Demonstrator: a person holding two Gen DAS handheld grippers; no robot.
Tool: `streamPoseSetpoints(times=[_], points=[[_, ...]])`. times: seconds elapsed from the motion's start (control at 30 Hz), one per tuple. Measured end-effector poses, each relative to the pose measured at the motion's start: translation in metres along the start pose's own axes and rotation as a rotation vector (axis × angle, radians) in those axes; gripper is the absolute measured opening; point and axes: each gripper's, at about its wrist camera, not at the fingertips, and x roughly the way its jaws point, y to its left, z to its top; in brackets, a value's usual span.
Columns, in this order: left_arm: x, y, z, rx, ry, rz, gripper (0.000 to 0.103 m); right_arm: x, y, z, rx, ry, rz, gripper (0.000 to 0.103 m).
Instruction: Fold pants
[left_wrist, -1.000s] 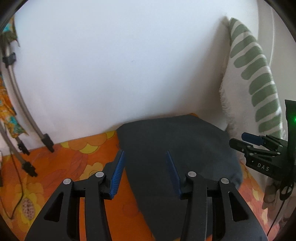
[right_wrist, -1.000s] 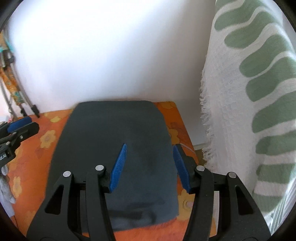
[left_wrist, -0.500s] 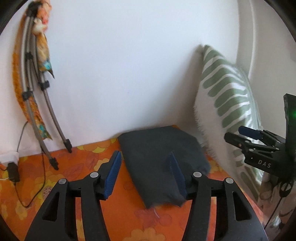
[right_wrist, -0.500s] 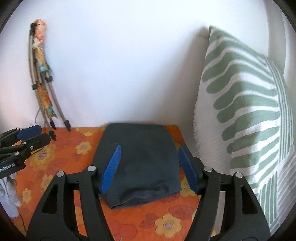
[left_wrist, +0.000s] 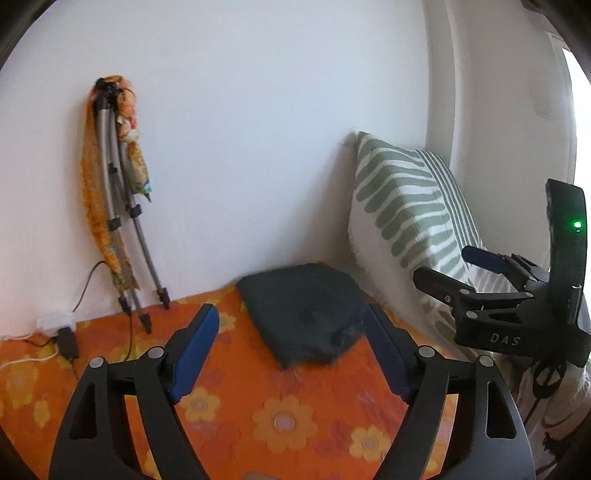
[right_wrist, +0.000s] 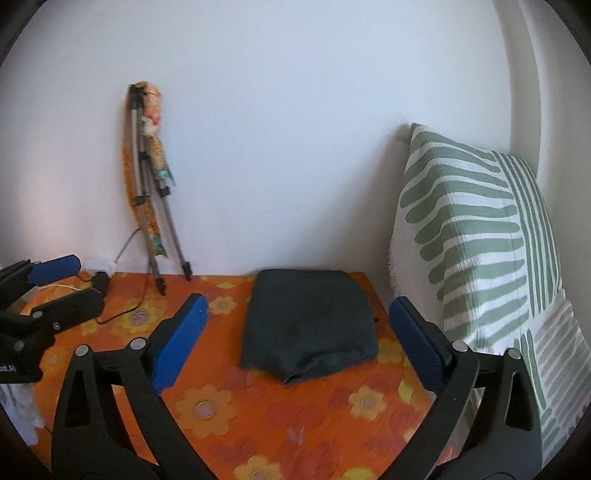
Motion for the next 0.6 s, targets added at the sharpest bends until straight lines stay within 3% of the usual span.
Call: streamPoseSetpoints(times=[0.3,0.6], points=[[-0.049,-0.002,-0.045,-0.011,0.022,0.005,0.082,-0.061,0.039,-0.049,-0.048,-0.026,-0.122,0.103],[-0.068,0.006,-0.074,-0.052,0.031,0.021,0.082,-0.080,0.030,-0.077,0.062,0.003,-0.144,0.103]])
